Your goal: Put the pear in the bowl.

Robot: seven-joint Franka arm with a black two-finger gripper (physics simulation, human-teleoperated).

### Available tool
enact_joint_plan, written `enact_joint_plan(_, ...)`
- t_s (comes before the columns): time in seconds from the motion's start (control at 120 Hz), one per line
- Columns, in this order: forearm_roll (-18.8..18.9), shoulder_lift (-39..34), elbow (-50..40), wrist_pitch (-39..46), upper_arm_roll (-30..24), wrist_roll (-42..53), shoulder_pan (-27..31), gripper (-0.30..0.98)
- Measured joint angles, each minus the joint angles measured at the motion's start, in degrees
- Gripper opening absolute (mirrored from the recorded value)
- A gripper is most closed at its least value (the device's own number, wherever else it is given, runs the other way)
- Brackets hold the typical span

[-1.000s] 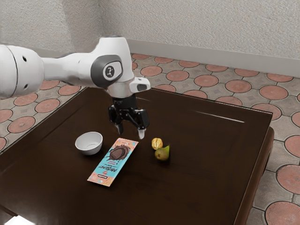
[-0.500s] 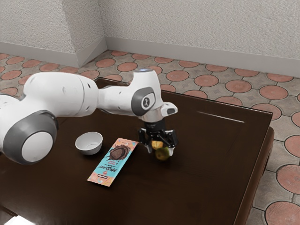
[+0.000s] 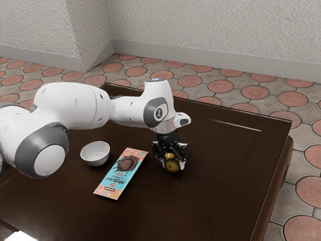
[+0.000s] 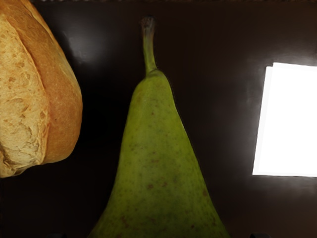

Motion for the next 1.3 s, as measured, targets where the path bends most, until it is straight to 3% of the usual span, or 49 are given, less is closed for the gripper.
enact_joint_plan(0.433, -0.44, 0.08, 0.8, -0.24, 0.11, 0.01, 0.4, 0.32)
enact_joint_plan(0.583, -0.04, -4.64, 0.39, -1.79, 1.37, -0.15, 0.37, 0.27)
enact_joint_plan(0.933, 0.53, -12.36, -2.68, -8.41, 14.95, -0.5, 0.37, 0.24)
enact_joint_plan(1.183, 0.96, -18.69, -14.79, -8.86, 23.68, -0.64, 0.56, 0.24)
enact_joint_plan(1.3, 0.59, -18.32, -18.8, -5.37, 24.87, -0.7, 2.18, 0.24)
